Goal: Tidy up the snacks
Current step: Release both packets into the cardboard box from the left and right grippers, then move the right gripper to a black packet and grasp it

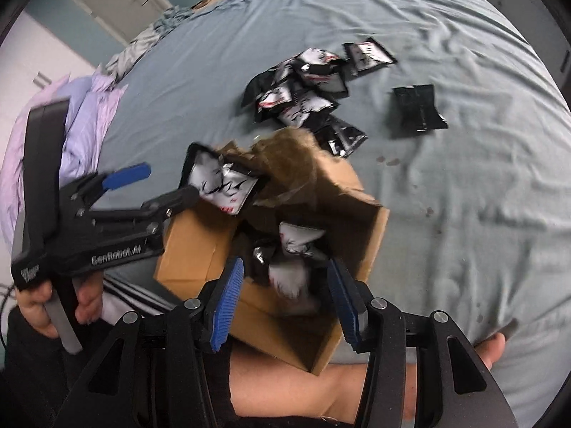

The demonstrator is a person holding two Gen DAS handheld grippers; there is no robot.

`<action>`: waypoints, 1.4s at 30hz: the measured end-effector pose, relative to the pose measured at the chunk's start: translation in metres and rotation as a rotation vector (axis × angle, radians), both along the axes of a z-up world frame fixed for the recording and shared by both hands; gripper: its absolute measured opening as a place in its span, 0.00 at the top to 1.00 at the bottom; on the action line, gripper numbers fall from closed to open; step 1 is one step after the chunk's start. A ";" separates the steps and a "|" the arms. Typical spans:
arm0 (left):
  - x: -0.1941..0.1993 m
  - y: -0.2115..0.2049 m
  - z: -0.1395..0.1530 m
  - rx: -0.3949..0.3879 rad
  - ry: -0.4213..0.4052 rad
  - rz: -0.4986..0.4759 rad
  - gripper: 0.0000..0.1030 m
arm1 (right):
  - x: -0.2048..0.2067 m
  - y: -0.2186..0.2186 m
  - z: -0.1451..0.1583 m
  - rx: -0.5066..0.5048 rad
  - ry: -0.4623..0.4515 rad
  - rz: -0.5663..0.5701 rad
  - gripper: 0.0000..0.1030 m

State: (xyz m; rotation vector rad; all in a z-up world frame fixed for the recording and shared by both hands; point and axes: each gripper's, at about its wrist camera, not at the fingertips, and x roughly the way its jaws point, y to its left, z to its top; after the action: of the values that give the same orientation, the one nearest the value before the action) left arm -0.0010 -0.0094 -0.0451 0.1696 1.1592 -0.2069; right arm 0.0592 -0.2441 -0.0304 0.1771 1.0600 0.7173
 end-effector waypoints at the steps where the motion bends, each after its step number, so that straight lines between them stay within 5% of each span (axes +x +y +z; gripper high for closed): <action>1: 0.000 0.001 0.000 0.000 0.002 0.003 0.14 | -0.003 0.001 0.001 0.000 -0.001 -0.008 0.54; 18: -0.005 -0.006 0.003 0.028 -0.021 -0.025 0.14 | -0.006 -0.011 0.013 -0.250 -0.115 -0.288 0.54; 42: -0.015 -0.030 0.020 0.103 -0.160 -0.098 0.14 | 0.020 -0.016 0.010 -0.246 -0.121 -0.352 0.54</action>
State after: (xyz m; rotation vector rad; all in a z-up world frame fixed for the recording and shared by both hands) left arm -0.0156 -0.0393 -0.0247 0.3285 1.0034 -0.2167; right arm 0.0796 -0.2599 -0.0208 0.1024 0.9601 0.2739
